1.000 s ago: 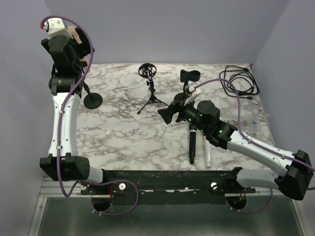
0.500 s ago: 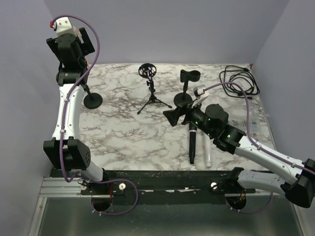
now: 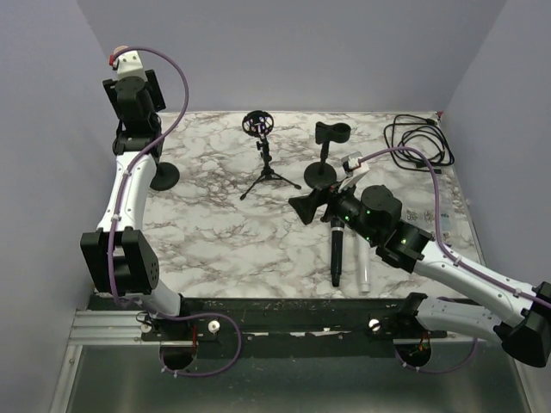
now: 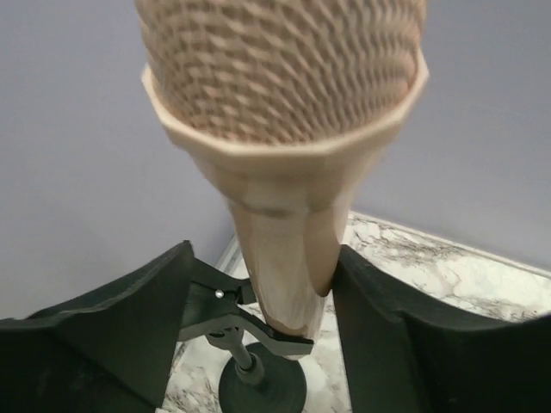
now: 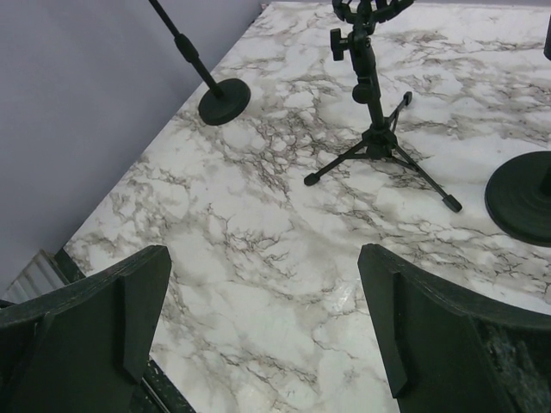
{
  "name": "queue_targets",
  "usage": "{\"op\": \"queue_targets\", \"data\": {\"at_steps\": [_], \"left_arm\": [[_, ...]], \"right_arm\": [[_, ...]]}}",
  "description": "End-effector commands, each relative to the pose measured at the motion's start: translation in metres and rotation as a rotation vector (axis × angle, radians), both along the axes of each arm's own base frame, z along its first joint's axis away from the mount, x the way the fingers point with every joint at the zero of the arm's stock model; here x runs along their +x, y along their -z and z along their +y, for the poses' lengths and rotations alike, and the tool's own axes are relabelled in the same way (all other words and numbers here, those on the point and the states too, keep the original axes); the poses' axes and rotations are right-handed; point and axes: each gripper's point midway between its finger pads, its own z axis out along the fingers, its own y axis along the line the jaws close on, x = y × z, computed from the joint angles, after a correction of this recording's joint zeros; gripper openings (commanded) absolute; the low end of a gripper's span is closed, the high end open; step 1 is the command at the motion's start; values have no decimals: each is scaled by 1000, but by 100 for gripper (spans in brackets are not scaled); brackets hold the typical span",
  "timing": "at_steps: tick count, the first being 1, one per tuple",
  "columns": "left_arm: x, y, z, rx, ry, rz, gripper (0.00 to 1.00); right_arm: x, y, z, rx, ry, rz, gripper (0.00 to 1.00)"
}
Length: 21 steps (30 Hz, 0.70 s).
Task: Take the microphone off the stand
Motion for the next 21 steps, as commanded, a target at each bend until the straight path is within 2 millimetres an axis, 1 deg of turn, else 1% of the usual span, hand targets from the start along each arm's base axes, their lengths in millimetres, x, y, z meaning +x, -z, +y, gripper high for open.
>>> {"op": "queue_targets", "data": {"at_steps": [1, 4, 7, 9, 12, 13, 14, 15, 18, 21], "left_arm": [[-22, -36, 5, 46, -20, -115, 54], [-34, -39, 4, 42, -24, -122, 44], [-45, -39, -1, 40, -15, -128, 32], [-53, -40, -7, 46, -5, -126, 23], [-65, -40, -20, 83, 10, -105, 17], [-69, -40, -24, 91, 13, -95, 12], [-72, -38, -37, 96, 40, -81, 8], [-77, -37, -43, 103, 52, -71, 6], [-92, -31, -66, 107, 86, -42, 2], [-110, -25, -91, 77, 141, -23, 0]], "right_arm": [[1, 4, -6, -8, 28, 10, 100], [2, 7, -4, -12, 26, 16, 100], [2, 9, -1, -6, 17, 25, 100], [2, 10, 1, 0, 10, 30, 100], [1, 10, 3, 5, 3, 32, 100], [1, 12, 3, 3, 3, 33, 100], [1, 12, 3, 3, 3, 34, 100], [2, 13, 3, 2, 4, 35, 100], [1, 13, 3, 3, 1, 37, 100], [0, 14, 3, 4, -2, 40, 100]]}}
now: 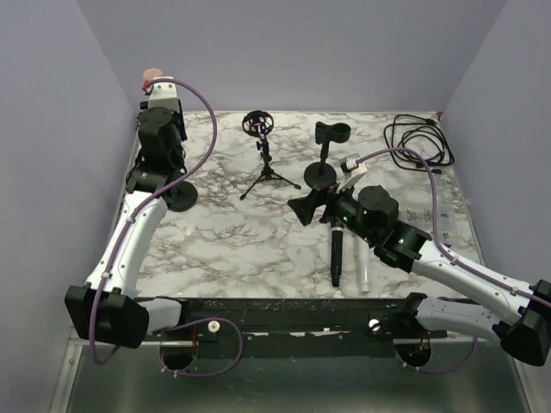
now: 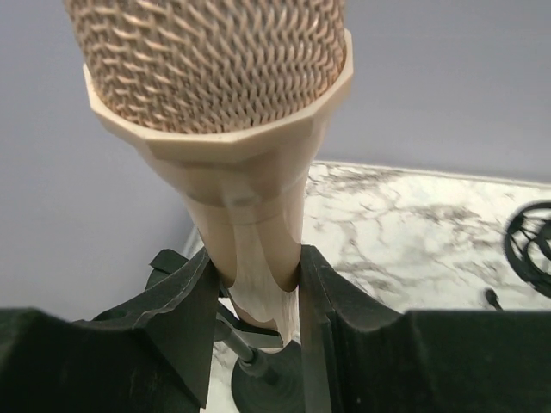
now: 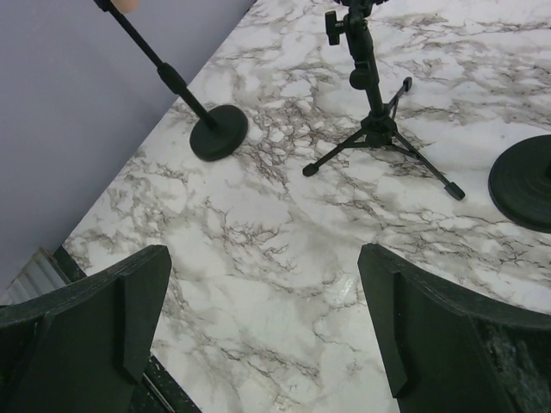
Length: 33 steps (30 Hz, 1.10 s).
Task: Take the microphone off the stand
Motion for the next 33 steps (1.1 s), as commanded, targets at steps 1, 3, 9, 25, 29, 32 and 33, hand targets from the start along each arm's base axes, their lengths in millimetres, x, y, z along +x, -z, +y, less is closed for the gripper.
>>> {"op": "queue_targets", "data": {"at_steps": [1, 3, 9, 25, 29, 32, 33], "left_arm": [[-38, -27, -27, -27, 45, -61, 0], [-50, -25, -43, -38, 102, -47, 0], [-82, -25, -77, -87, 254, -31, 0], [-124, -6, -215, -81, 487, 45, 0], [-131, -5, -236, -138, 529, 46, 0], [-138, -11, -246, -190, 585, 34, 0], [-141, -14, -249, -196, 601, 28, 0]], "right_arm": [[-1, 4, 2, 6, -11, 10, 100], [-1, 4, 3, 5, -13, 12, 100], [-2, 5, 3, 8, -16, 17, 100], [-1, -18, -17, 21, 56, -18, 100], [-1, -21, -27, 17, 91, -29, 100], [0, -23, -31, 15, 108, -35, 100], [0, -23, -30, 13, 107, -37, 100]]}}
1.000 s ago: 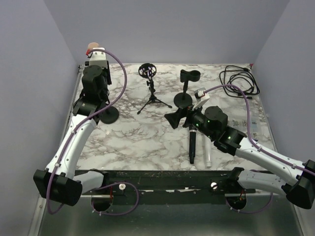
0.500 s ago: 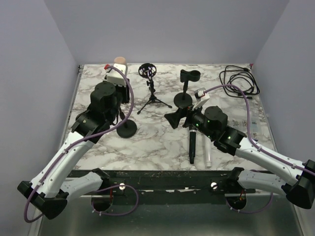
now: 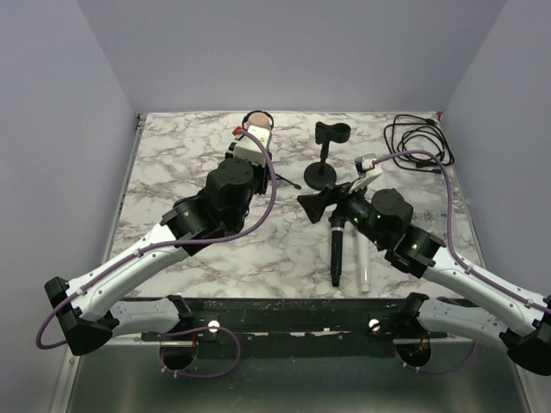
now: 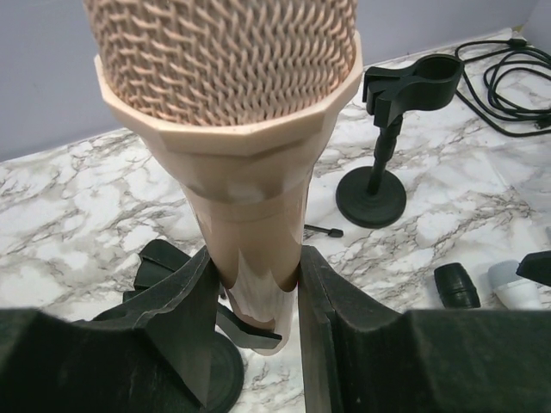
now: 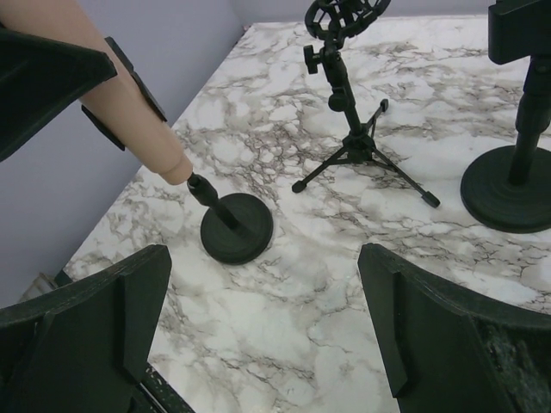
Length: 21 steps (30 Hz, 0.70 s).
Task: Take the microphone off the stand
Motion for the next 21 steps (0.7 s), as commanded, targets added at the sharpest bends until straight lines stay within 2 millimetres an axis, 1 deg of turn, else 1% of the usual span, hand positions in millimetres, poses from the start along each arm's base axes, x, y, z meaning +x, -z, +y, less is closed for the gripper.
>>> {"op": "queue_targets", "data": {"at_steps": [1, 4, 7, 9, 11, 17, 18, 19, 21], "left_arm": [[-9, -34, -8, -155, 22, -39, 0], [-13, -50, -9, -171, 41, -56, 0], [-16, -62, -7, -176, 50, -78, 0], [-17, -61, -8, -177, 57, -77, 0], [-18, -55, -12, -188, 70, -59, 0], [-24, -33, -33, -210, 122, -12, 0], [-26, -31, -35, -207, 133, -8, 2], [-27, -30, -37, -203, 147, -5, 12], [-30, -28, -38, -206, 161, -1, 35]], "right_arm": [[5, -3, -10, -22, 51, -9, 100], [7, -1, -8, -30, 49, -4, 100], [8, 2, -4, -37, 42, 3, 100], [8, 4, -2, -41, 37, 9, 100], [9, 4, -1, -39, 32, 11, 100], [10, 7, 2, -46, 29, 15, 100], [10, 7, 2, -50, 28, 16, 100], [10, 7, 3, -51, 24, 18, 100], [9, 5, 4, -51, 17, 14, 100]]}}
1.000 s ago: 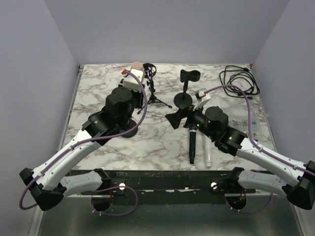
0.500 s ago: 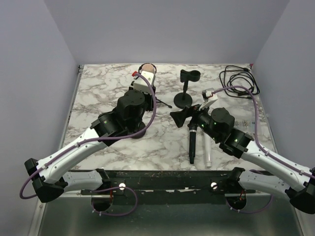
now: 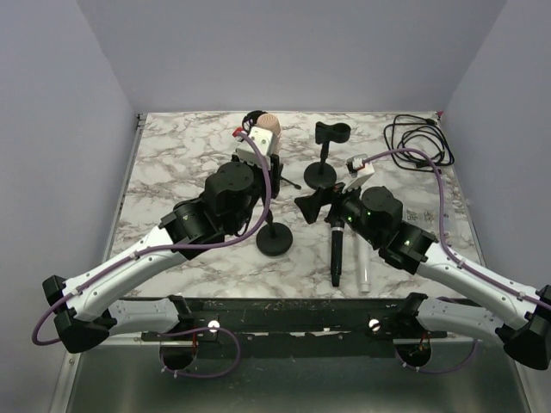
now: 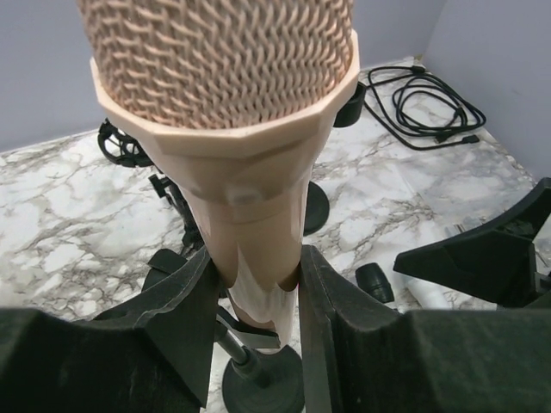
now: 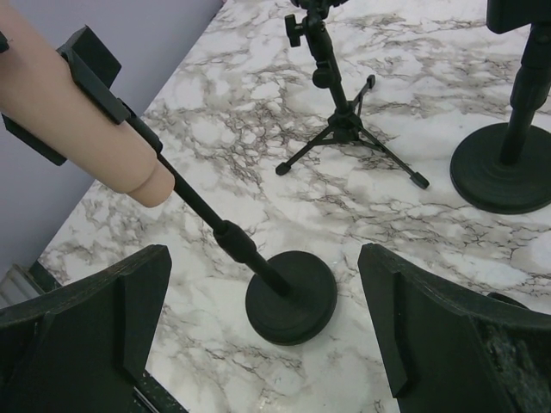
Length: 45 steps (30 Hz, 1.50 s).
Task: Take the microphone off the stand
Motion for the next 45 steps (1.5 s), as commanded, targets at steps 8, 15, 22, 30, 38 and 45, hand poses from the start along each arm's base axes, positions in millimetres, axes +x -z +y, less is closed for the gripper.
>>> {"op": "queue_targets", "data": {"at_steps": [8, 15, 22, 30, 38, 45], "left_arm": [[-26, -2, -14, -103, 157, 10, 78], [-54, -5, -20, -118, 334, -24, 93], [-84, -2, -10, -92, 462, -54, 99], [-90, 5, 36, -95, 346, -33, 99], [-81, 29, 54, -149, 294, 19, 98], [-66, 38, 59, -219, 320, 42, 99]], "right_arm": [[-18, -14, 9, -34, -139, -38, 100], [-54, -41, 41, -26, -446, -118, 100], [-46, -76, 46, 53, -414, -180, 100], [-23, -92, 49, 58, -319, -174, 96], [-24, -99, 62, 73, -375, -191, 80], [-20, -91, 69, -14, -412, -225, 45]]}}
